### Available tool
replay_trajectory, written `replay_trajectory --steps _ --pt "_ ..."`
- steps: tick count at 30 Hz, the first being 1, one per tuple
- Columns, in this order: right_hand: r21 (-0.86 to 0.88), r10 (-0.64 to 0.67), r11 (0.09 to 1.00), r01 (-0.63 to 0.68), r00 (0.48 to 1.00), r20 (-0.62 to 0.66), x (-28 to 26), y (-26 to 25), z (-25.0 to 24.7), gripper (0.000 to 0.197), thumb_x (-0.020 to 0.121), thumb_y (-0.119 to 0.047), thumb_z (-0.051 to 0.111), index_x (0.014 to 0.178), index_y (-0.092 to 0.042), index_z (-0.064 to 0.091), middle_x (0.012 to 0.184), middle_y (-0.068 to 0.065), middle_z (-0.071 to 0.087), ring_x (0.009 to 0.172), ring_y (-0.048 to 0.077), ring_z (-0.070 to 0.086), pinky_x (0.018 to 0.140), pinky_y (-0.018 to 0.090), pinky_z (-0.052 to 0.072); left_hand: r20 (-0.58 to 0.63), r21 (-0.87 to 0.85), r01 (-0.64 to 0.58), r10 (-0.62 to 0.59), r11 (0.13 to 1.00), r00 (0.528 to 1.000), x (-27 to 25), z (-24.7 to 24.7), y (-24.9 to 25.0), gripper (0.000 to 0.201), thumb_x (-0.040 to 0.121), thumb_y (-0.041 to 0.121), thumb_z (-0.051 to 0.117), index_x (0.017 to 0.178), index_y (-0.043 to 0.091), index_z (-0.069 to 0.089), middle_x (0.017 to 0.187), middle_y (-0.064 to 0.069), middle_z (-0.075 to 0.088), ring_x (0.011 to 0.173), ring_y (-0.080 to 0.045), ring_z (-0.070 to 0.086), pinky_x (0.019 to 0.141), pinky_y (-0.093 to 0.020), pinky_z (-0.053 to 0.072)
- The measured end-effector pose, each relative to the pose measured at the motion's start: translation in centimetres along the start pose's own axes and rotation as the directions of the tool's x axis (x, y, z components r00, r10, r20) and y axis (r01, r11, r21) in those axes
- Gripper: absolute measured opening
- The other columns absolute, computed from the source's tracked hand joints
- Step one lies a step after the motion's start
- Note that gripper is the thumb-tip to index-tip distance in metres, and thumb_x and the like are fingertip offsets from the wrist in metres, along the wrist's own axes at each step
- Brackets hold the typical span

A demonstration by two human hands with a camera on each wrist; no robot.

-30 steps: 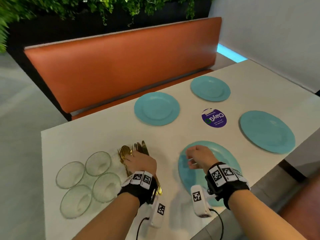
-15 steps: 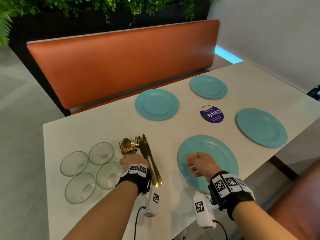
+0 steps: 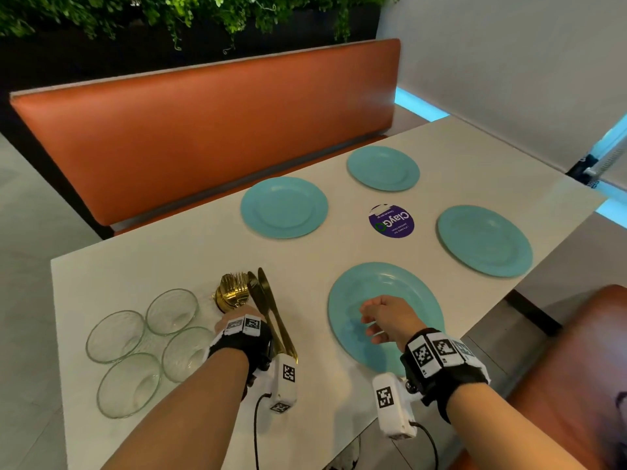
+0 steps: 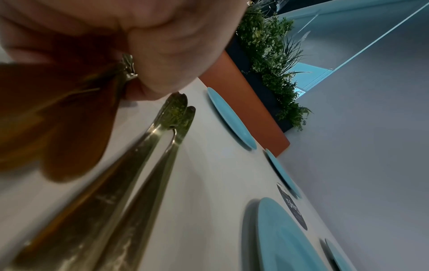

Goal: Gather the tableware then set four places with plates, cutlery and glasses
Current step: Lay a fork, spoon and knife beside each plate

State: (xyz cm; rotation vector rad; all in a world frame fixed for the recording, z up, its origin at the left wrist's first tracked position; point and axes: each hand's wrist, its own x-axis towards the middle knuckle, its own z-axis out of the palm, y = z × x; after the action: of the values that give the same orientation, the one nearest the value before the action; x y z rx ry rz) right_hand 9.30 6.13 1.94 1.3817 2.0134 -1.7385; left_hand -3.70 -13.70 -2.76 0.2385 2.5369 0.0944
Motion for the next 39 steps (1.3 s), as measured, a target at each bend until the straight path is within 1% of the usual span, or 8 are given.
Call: replay_trajectory --steps 7,10,13,17,19,22,31,39 --pt "-0.01 0.009 1.0 -0.009 1.0 0.007 0.2 0.1 0.0 0.015 0.091 -0.009 0.055 0.076 -0.013 0.054 0.073 0.005 0.058 0.052 0.017 0.051 0.042 0.023 0.044 -0.068 0.129 -0.083 0.093 0.988 0.993 -0.2 0.5 -0.6 0.035 0.098 0.015 0.038 0.13 0.009 0.051 0.129 -0.009 0.054 0.119 -0.023 0.055 0.078 -0.022 0.045" --pt "-0.014 0.01 1.0 -0.009 1.0 0.014 0.2 0.1 0.1 0.015 0.091 -0.008 0.054 0.076 -0.013 0.054 0.073 0.005 0.058 0.051 0.017 0.051 0.042 0.022 0.043 -0.037 0.09 -0.025 0.029 0.996 0.999 0.4 0.2 -0.6 0.042 0.098 0.019 0.044 0.139 0.009 0.04 0.144 -0.009 0.042 0.132 -0.024 0.043 0.107 -0.032 0.035" --pt "-0.024 0.005 1.0 -0.004 1.0 0.019 0.0 0.0 0.2 0.015 0.091 -0.009 0.054 0.077 -0.012 0.054 0.073 0.006 0.057 0.052 0.017 0.051 0.041 0.022 0.043 -0.062 -0.061 0.117 -0.121 0.991 0.991 0.7 -0.3 0.4 0.049 0.1 0.016 0.039 0.143 -0.004 0.028 0.149 -0.018 0.033 0.138 -0.032 0.034 0.11 -0.036 0.03" --pt "-0.032 -0.01 0.999 0.01 1.0 0.021 -0.1 -0.8 0.1 0.013 0.091 -0.009 0.054 0.079 -0.012 0.054 0.076 0.006 0.058 0.052 0.017 0.051 0.041 0.023 0.043 -0.126 -0.686 0.082 -0.229 0.723 0.965 0.6 -1.9 2.5 0.043 0.1 0.009 0.035 0.138 -0.011 0.029 0.141 -0.028 0.04 0.129 -0.037 0.043 0.095 -0.024 0.044" --pt "-0.036 -0.03 0.999 0.031 0.999 0.033 -0.3 -1.6 0.1 0.012 0.091 -0.01 0.055 0.079 -0.012 0.054 0.077 0.006 0.058 0.052 0.016 0.051 0.042 0.023 0.044 -0.176 -0.822 -0.086 -0.108 0.563 0.978 0.3 -2.9 3.9 0.027 0.097 0.009 0.041 0.121 -0.004 0.044 0.112 -0.024 0.06 0.092 -0.035 0.062 0.073 -0.031 0.054" --pt "-0.065 -0.079 0.994 0.084 0.994 0.077 -0.6 -3.1 -0.1 0.01 0.091 -0.011 0.055 0.082 -0.013 0.055 0.077 0.004 0.058 0.055 0.016 0.052 0.045 0.023 0.044 -0.141 -0.934 -0.157 0.074 0.321 0.987 -0.9 -4.2 6.6 0.011 0.097 0.008 0.044 0.105 0.001 0.045 0.076 -0.006 0.056 0.056 -0.015 0.052 0.045 -0.021 0.046" --pt "-0.031 -0.217 0.975 0.22 0.973 0.077 -0.2 -6.1 -0.9 0.016 0.093 -0.027 0.057 0.084 -0.015 0.061 0.076 0.001 0.058 0.057 0.014 0.052 0.048 0.022 0.045 -0.092 -0.934 -0.212 0.381 0.286 0.92 -2.7 -3.6 11.5 0.012 0.097 0.011 0.047 0.106 0.004 0.043 0.082 -0.006 0.062 0.063 -0.012 0.055 0.057 -0.024 0.047" --pt "0.08 -0.242 0.965 0.25 0.966 -0.095 1.1 -4.6 -0.7 0.023 0.09 -0.018 0.062 0.068 -0.014 0.06 0.064 0.002 0.059 0.053 0.015 0.052 0.046 0.023 0.041 -0.028 -0.944 -0.168 0.437 0.285 0.899 -3.3 -2.5 12.1 0.007 0.096 0.01 0.05 0.095 0.013 0.044 0.079 -0.006 0.064 0.068 -0.017 0.066 0.064 -0.028 0.056"
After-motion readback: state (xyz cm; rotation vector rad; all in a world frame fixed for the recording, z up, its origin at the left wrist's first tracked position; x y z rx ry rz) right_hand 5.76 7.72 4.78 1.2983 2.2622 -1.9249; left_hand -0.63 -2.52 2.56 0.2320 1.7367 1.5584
